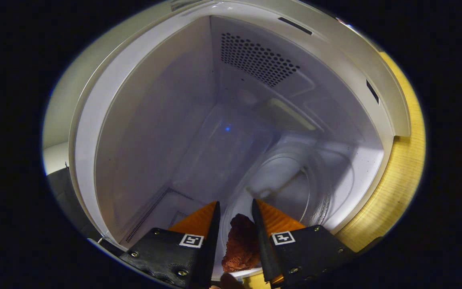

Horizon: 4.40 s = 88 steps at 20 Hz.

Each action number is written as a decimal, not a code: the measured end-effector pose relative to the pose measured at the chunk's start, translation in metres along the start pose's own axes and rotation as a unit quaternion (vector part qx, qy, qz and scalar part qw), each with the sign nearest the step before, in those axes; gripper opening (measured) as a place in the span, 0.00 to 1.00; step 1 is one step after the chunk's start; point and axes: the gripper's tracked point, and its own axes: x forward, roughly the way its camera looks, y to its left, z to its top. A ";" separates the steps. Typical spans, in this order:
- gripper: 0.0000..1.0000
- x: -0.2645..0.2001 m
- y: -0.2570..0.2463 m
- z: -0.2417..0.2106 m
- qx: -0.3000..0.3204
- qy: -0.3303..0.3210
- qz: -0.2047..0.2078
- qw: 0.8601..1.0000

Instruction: Open the microwave, put the food inside, and close the microwave door.

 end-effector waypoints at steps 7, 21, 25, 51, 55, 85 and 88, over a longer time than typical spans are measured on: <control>0.82 -0.007 0.014 0.017 -0.063 -0.034 0.025 0.997; 0.96 -0.079 0.009 0.003 -0.245 0.028 0.044 0.968; 0.96 -0.112 0.010 0.004 -0.272 0.047 0.049 0.960; 0.96 -0.436 0.082 -0.013 -0.501 0.025 0.246 0.830; 0.96 -0.483 0.104 -0.059 -0.537 0.012 0.310 0.784; 0.02 -0.345 0.037 -0.079 -0.531 0.049 0.175 0.827; 0.02 -0.316 0.015 -0.033 -0.537 0.025 0.129 0.833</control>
